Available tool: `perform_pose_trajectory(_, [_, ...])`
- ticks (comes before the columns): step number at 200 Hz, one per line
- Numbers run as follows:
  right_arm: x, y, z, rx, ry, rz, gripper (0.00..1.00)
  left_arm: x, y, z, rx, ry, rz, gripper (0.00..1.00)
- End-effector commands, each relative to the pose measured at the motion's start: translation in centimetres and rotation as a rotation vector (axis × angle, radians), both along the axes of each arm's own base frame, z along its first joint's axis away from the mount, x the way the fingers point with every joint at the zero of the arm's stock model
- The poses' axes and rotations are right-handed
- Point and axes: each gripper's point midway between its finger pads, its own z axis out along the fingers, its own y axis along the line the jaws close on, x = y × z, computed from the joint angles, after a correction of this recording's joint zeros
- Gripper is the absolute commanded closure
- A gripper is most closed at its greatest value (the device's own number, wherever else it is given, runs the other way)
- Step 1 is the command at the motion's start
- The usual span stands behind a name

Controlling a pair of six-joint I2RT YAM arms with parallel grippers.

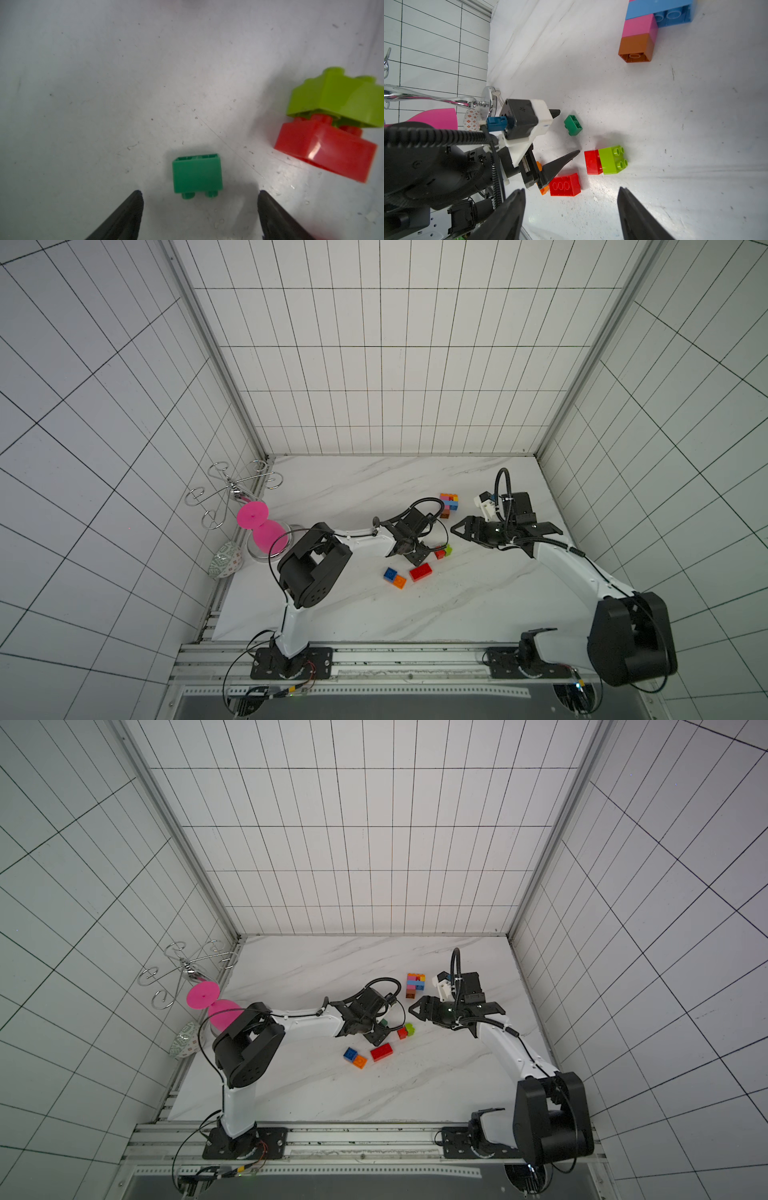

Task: Assemble the letter p with lego
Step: Pick up the lego brick from the center of the board.

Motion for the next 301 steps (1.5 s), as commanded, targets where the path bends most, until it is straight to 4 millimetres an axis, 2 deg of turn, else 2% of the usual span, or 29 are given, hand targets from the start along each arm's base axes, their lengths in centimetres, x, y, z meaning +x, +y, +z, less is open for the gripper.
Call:
perform_pose_trajectory(1, [-0.3,-0.2,-0.7,0.005,0.016,0.002,0.26,0.2,0.4,-2.3,0.063,0.025,0.000,0.19])
perform_pose_trajectory(16, [-0.3,-0.2,-0.7,0.004,0.014,0.004,0.26,0.2,0.2,-2.8,0.066,0.032,-0.011,0.25])
perform_pose_trajectory(43, [-0.3,-0.3,-0.7,0.004,0.014,0.003,0.26,-0.1,0.3,-3.3,0.077,0.050,-0.018,0.42])
perform_pose_trajectory(77, [-0.3,-0.2,-0.9,0.008,0.024,0.005,0.25,-0.4,0.5,-3.2,0.066,0.048,-0.020,0.63])
perform_pose_trajectory(99, [-0.4,-0.2,-1.0,0.007,0.029,0.003,0.19,-0.6,0.7,-2.5,0.061,0.040,-0.021,0.75])
perform_pose_trajectory(124, [-0.6,-0.1,-1.1,0.015,0.048,0.000,0.10,-0.6,0.8,0.5,0.012,-0.031,-0.014,0.77])
perform_pose_trajectory(146, [-0.8,0.7,-0.6,0.077,0.089,0.013,0.10,-1.2,0.8,4.5,-0.069,-0.121,-0.010,0.78])
perform_pose_trajectory(175, [-1.1,2.1,1.1,0.188,0.145,0.046,0.17,-4.5,-0.5,9.8,-0.236,-0.214,-0.074,0.79])
perform_pose_trajectory(196, [-1.8,3.4,2.6,0.240,0.162,0.093,0.23,-7.2,-1.6,12.3,-0.331,-0.257,-0.136,0.79])
perform_pose_trajectory(229, [-3.7,6.4,3.9,0.227,0.164,0.214,0.29,-9.5,-2.5,14.0,-0.397,-0.273,-0.194,0.80])
perform_pose_trajectory(268, [-5.8,8.7,3.1,0.177,0.197,0.329,0.46,-9.9,-2.3,15.0,-0.414,-0.291,-0.205,0.80])
perform_pose_trajectory(301, [-6.7,9.4,3.0,0.179,0.193,0.369,0.49,-9.8,-1.9,15.4,-0.412,-0.309,-0.201,0.80])
